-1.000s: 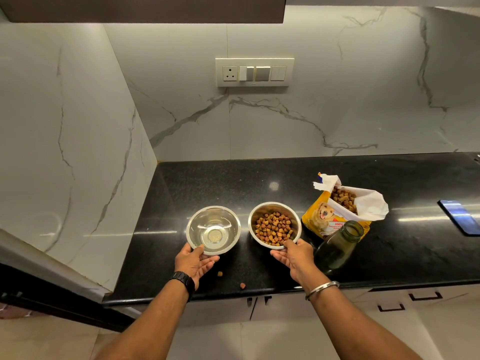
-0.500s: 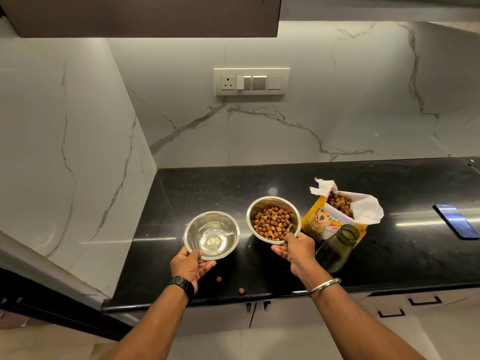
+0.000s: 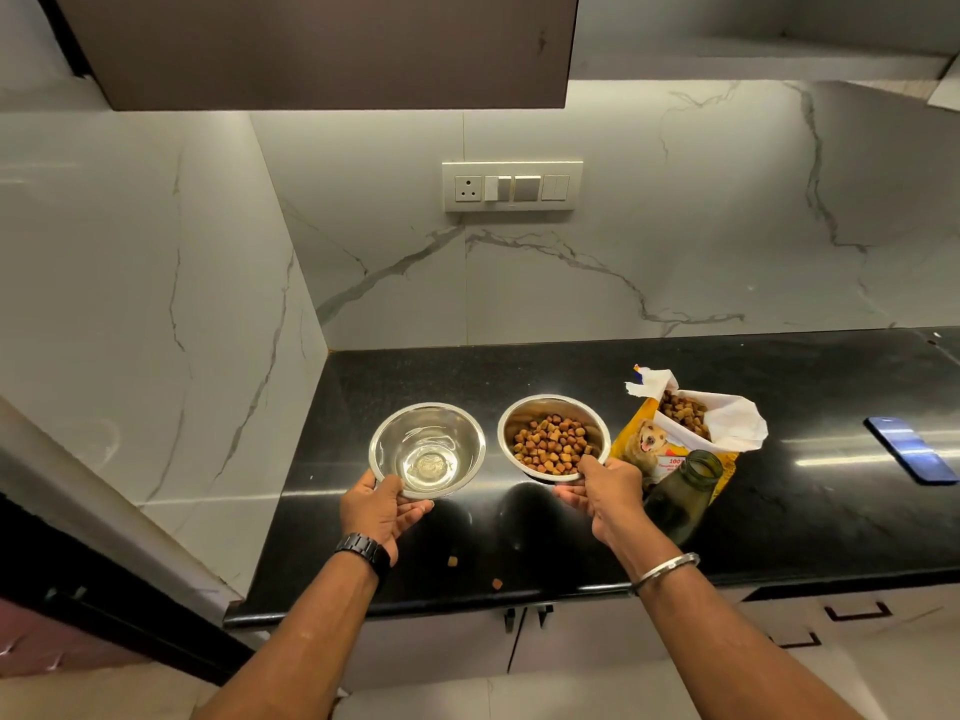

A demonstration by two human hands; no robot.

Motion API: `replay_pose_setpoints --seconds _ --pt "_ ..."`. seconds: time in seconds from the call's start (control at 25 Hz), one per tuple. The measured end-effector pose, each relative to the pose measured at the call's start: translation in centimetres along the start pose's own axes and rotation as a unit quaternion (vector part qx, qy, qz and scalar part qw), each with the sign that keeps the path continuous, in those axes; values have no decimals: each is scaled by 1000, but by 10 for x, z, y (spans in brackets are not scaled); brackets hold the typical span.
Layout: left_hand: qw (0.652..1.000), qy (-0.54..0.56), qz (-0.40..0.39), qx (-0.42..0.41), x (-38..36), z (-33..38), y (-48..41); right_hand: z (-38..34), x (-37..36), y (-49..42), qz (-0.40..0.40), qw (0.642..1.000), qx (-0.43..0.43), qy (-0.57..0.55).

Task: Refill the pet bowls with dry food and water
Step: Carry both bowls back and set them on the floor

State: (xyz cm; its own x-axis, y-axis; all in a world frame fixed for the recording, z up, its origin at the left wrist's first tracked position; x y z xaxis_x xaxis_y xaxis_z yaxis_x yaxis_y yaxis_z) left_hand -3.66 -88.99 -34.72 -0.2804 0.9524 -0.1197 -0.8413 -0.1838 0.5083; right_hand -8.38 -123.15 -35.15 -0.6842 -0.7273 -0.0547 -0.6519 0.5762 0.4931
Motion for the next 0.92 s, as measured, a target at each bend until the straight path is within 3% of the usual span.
replay_pose_setpoints --seconds 0.52,0.92 --pt "999 1 -4 -37 18 53 45 -35 -7 55 2 1000 27 1" --pt "995 54 40 -67 35 70 107 -72 0 95 -69 996 44 36"
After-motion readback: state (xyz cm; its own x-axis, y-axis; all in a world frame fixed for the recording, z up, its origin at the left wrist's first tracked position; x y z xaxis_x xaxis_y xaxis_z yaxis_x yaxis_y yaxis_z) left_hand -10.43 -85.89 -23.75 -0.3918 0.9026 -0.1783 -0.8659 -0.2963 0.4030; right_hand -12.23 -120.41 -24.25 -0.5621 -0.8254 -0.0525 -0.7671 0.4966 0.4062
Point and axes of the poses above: each hand's wrist, its own y-axis away from the middle knuckle, its own x-axis out of the back of the hand, z = x × y, the point moved 7 cm from there along -y, towards the middle knuckle, and after that the axes turned 3 degrees about -y, right-handed, at the moved point
